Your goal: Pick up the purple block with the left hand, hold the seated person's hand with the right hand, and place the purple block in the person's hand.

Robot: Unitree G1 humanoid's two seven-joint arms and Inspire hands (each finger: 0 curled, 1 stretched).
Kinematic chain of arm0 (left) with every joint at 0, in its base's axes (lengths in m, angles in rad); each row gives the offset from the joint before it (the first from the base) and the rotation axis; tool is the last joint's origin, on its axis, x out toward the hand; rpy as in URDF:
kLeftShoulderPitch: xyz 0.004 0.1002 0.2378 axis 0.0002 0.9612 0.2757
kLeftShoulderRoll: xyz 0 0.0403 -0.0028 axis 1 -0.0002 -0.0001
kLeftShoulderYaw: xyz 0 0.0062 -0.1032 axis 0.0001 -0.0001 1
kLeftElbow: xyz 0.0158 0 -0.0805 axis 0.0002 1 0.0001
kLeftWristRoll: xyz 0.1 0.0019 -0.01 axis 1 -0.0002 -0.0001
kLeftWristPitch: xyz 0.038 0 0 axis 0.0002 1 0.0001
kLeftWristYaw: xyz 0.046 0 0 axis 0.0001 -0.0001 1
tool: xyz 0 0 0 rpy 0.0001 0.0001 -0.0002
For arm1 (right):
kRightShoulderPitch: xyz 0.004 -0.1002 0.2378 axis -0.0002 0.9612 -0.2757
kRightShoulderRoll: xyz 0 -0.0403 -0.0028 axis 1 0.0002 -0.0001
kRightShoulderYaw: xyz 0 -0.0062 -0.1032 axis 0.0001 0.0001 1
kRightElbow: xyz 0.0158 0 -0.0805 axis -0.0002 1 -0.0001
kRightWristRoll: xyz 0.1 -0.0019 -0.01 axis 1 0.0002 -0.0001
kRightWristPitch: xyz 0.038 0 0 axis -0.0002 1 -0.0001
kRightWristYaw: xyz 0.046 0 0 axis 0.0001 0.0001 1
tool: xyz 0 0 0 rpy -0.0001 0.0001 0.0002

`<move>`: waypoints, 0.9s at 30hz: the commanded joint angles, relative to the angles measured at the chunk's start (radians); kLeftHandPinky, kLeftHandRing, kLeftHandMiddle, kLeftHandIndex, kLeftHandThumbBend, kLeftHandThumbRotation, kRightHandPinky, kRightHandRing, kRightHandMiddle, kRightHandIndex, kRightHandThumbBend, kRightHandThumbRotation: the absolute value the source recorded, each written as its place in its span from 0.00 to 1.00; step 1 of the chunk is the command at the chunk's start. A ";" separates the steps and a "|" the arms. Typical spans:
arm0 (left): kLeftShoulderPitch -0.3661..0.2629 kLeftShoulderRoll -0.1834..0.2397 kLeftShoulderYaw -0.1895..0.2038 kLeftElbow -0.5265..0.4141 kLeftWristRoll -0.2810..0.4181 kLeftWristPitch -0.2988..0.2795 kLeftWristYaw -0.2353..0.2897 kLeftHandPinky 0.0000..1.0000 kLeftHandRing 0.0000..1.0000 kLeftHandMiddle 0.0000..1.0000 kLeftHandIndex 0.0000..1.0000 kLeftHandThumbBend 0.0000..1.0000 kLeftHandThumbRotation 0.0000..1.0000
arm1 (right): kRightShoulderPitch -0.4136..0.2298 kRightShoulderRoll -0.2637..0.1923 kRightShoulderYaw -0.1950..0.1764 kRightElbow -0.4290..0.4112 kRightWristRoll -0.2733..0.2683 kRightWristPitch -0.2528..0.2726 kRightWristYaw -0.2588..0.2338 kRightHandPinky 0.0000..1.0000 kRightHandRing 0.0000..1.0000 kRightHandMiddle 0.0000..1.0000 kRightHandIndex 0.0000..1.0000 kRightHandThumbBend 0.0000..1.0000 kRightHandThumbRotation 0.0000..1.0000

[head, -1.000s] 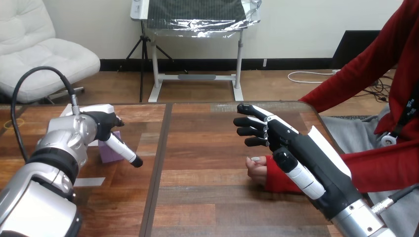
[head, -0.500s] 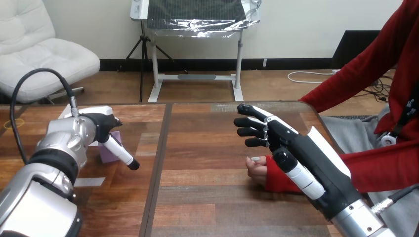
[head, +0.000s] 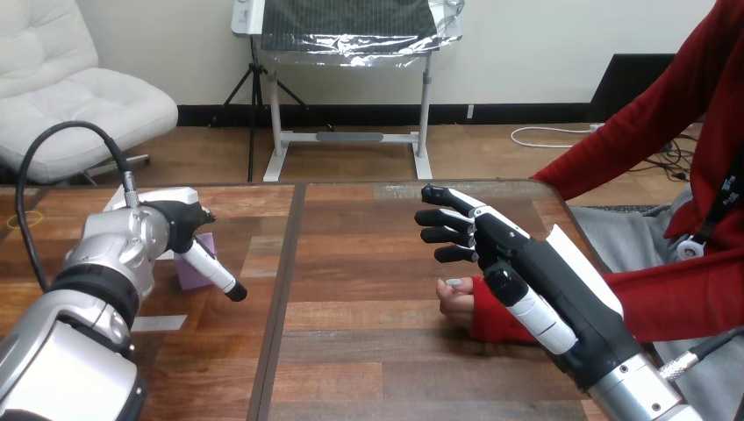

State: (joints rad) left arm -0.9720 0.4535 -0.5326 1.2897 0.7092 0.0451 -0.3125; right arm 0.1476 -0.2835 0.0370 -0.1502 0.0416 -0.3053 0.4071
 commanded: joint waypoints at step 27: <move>-0.057 0.005 0.010 -0.006 -0.011 -0.008 0.052 0.87 0.96 0.97 0.94 1.00 0.40 | -0.047 -0.013 -0.020 -0.031 0.013 -0.004 -0.005 0.78 0.83 0.85 0.90 1.00 1.00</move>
State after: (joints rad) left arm -0.9720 0.4535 -0.5322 1.2912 0.7037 0.0435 -0.2922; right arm 0.1476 -0.2835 0.0369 -0.1503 0.0410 -0.3053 0.4071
